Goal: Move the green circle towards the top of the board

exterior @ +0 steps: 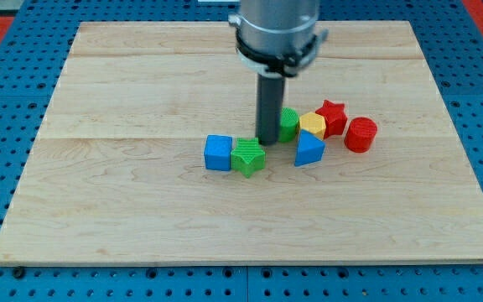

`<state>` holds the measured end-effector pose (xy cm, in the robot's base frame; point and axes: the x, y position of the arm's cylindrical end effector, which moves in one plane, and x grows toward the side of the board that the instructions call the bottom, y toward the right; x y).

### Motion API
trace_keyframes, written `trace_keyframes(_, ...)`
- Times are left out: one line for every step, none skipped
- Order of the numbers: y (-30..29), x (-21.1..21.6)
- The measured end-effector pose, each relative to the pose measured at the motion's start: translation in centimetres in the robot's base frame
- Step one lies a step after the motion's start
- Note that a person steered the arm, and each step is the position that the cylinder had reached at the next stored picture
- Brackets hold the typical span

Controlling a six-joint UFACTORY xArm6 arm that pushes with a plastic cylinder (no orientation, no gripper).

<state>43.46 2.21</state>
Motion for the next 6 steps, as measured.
trace_keyframes(-1.6, -3.5)
trace_keyframes(-2.3, 0.1)
trace_keyframes(4.0, 1.2)
trace_keyframes(4.3, -5.0)
trace_keyframes(6.0, -10.4)
trace_keyframes(6.1, -12.3)
